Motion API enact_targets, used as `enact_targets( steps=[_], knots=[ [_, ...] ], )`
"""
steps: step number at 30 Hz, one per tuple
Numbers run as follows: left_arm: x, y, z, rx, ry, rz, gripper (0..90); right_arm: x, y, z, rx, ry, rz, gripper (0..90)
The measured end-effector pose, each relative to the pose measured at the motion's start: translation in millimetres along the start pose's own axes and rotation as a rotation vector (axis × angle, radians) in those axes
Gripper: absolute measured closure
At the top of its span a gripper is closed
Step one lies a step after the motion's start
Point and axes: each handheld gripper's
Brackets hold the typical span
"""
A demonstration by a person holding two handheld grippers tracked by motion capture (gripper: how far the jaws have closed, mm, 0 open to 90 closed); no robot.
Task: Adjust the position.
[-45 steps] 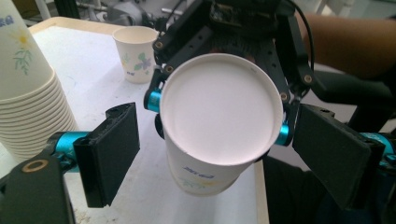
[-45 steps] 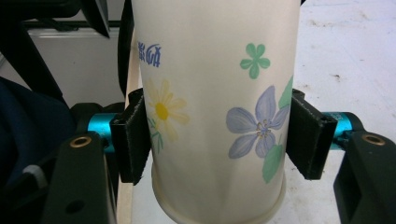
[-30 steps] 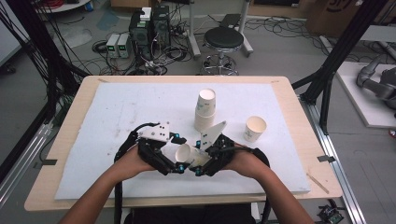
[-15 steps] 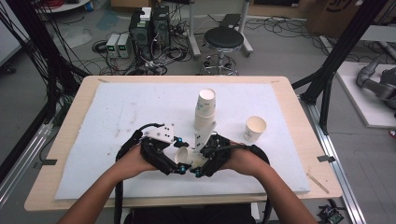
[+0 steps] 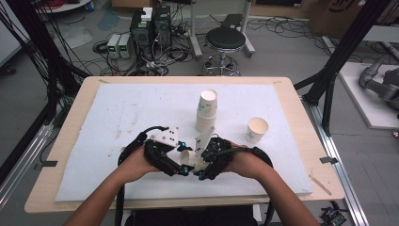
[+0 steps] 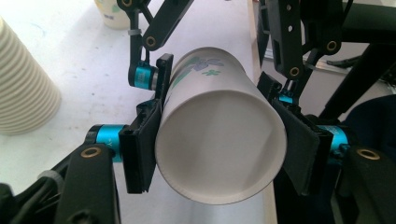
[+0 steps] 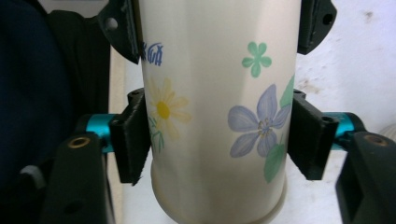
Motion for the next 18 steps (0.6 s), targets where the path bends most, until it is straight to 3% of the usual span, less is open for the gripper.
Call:
enact_targets(
  steps=[4,7,12,18],
  knots=[
    [-5.2,2.0,-1.2,-0.001,0.025,0.051,36.9,-7.1,6.0,-0.2,-0.019,-0.03,0.084,22.1],
    [-10.5,2.6,-0.6,0.01,0.042,0.084,36.9,-14.9,12.4,1.2,-0.038,-0.045,0.15,21.3],
    [-22.2,2.9,0.8,0.022,0.069,0.147,36.8,-28.3,19.6,-1.5,-0.031,-0.064,0.26,21.3],
    [-37.4,4.2,1.6,0.039,0.099,0.223,36.6,-49.5,23.8,-4.5,-0.076,-0.17,0.442,20.3]
  ],
)
Point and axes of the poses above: each handheld gripper's, and its own axes: y roughly backward along the jaws, x roughly out of its top, z roughly to its right, and after that the axes turned 13 degrees about -z, right-handed
